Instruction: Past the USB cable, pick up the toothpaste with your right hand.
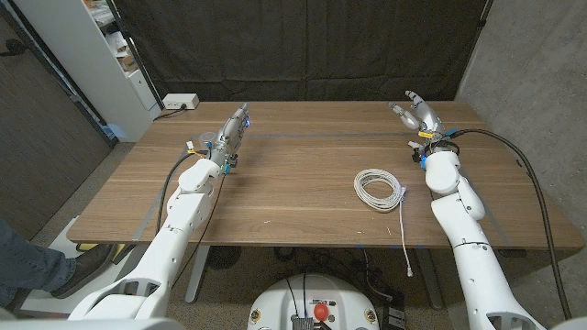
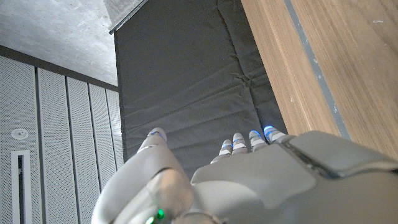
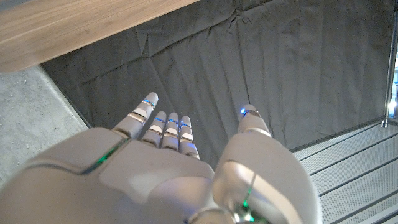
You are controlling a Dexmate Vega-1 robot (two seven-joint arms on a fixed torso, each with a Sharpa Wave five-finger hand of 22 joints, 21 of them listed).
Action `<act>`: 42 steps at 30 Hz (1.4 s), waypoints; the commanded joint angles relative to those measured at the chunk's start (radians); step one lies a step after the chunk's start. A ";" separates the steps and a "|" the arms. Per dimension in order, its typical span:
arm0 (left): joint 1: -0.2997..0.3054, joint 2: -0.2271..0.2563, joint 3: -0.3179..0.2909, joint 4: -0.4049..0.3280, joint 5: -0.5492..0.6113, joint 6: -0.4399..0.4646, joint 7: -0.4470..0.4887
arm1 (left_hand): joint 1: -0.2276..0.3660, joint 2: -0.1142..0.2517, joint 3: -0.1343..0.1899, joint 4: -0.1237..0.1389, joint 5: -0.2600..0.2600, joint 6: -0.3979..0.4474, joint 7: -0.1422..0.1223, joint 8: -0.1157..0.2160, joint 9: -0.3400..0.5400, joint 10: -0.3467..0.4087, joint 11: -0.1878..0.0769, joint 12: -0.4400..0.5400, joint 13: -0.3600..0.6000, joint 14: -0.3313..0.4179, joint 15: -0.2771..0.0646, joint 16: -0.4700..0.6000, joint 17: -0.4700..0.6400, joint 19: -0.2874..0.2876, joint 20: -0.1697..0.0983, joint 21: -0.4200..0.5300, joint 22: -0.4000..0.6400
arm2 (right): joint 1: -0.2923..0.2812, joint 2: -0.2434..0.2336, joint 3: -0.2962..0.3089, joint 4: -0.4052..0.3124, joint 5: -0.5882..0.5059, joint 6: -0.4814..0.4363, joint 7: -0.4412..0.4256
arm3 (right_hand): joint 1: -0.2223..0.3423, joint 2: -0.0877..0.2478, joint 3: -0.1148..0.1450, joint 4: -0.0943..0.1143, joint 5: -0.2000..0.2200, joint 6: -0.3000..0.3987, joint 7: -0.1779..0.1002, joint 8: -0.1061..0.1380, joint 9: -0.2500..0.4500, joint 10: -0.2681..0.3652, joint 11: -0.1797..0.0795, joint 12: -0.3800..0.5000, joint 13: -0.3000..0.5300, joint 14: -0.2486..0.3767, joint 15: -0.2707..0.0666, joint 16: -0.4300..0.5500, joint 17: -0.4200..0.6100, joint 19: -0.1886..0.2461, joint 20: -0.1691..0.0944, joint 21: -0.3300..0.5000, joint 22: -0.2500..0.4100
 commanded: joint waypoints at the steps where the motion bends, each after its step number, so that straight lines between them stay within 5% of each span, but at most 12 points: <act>1: 0.015 0.008 0.004 -0.032 0.007 0.011 0.014 | 0.009 0.000 -0.001 -0.004 -0.001 0.003 -0.003 0.004 0.002 -0.038 -0.008 0.000 0.002 -0.059 -0.007 0.001 0.003 -0.071 0.008 -0.003 0.004 | -0.006 -0.017 -0.012 -0.015 -0.042 -0.031 -0.010 | 0.016 0.002 0.005 -0.009 0.000 0.000 -0.003 0.000 0.002 0.010 -0.002 0.004 0.002 0.003 0.000 0.006 0.001 0.008 0.002 -0.002 0.005; 42: 0.036 0.016 0.007 -0.063 -0.007 0.009 0.009 | 0.014 0.002 -0.001 -0.013 -0.003 0.004 -0.001 0.002 0.002 -0.041 -0.008 -0.002 0.002 -0.061 -0.004 0.001 0.003 -0.072 0.010 -0.005 0.005 | 0.005 -0.065 -0.073 -0.036 -0.213 -0.230 -0.002 | 0.051 -0.003 0.017 -0.030 0.002 -0.017 -0.006 -0.004 0.003 0.003 -0.003 -0.002 0.005 0.002 0.001 0.002 -0.002 0.005 0.005 -0.007 0.005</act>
